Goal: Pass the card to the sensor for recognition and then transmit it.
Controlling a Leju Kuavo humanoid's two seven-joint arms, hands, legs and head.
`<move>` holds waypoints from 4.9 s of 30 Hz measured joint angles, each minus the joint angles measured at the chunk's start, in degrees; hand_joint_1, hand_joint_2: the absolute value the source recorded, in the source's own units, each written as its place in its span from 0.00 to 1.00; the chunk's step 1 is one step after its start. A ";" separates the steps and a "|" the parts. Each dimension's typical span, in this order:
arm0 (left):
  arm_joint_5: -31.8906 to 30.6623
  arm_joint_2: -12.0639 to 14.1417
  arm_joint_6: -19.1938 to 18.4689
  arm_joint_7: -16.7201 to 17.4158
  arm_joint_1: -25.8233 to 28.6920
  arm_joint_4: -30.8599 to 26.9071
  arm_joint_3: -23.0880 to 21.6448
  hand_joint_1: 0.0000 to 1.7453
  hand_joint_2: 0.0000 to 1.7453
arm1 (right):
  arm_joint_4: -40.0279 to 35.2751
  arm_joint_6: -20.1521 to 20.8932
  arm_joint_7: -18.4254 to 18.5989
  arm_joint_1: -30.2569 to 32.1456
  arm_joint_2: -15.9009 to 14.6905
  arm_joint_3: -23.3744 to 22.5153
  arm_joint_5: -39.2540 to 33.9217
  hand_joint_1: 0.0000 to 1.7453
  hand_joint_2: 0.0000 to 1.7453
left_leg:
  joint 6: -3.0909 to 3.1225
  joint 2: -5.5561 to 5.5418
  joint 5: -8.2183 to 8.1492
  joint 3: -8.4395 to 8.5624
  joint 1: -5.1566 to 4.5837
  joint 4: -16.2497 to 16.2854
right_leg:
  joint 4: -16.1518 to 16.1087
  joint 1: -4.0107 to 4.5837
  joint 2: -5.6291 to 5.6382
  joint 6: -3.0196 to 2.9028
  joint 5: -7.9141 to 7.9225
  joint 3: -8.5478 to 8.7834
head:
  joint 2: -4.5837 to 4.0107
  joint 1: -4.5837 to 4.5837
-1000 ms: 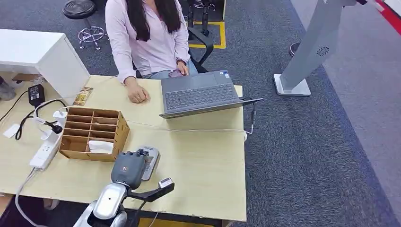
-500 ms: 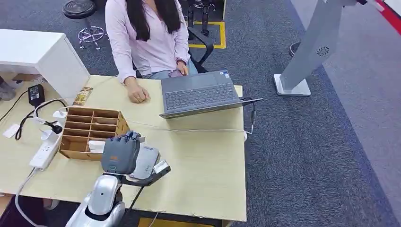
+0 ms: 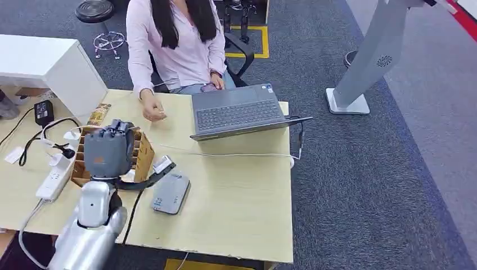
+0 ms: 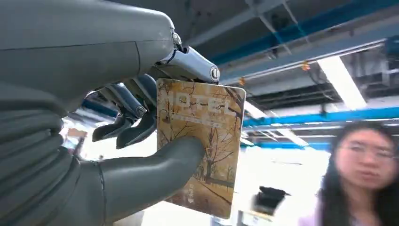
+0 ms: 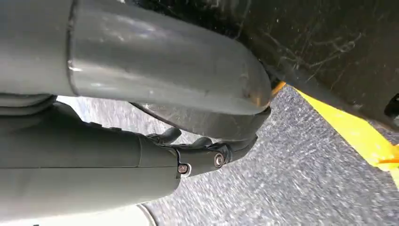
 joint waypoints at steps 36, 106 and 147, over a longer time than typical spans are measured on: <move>9.60 -1.64 1.22 -13.99 -2.20 8.22 15.86 0.00 1.00 | 0.00 0.39 0.39 -0.53 -0.74 3.56 -2.32 0.00 0.00 | 0.01 0.02 0.03 -0.09 -0.03 0.00 | -0.01 -0.01 0.05 -0.03 0.04 -0.13 | 0.00 -0.11; 10.95 2.38 -27.28 -0.72 18.50 -12.93 7.18 0.00 1.00 | 0.13 -0.94 0.18 0.22 -0.74 3.52 -8.35 0.00 0.00 | 0.01 0.03 -0.04 -0.13 -0.01 0.00 | -0.01 -0.01 0.03 0.04 -0.03 -0.16 | 0.00 -0.11; 11.10 3.11 -27.02 0.24 18.43 -12.91 8.71 1.00 1.00 | 0.17 -1.38 0.09 0.21 -0.74 5.00 -9.03 0.00 0.00 | 0.01 0.04 -0.04 -0.13 -0.01 0.00 | -0.01 -0.01 0.03 0.03 -0.03 -0.17 | 0.00 -0.11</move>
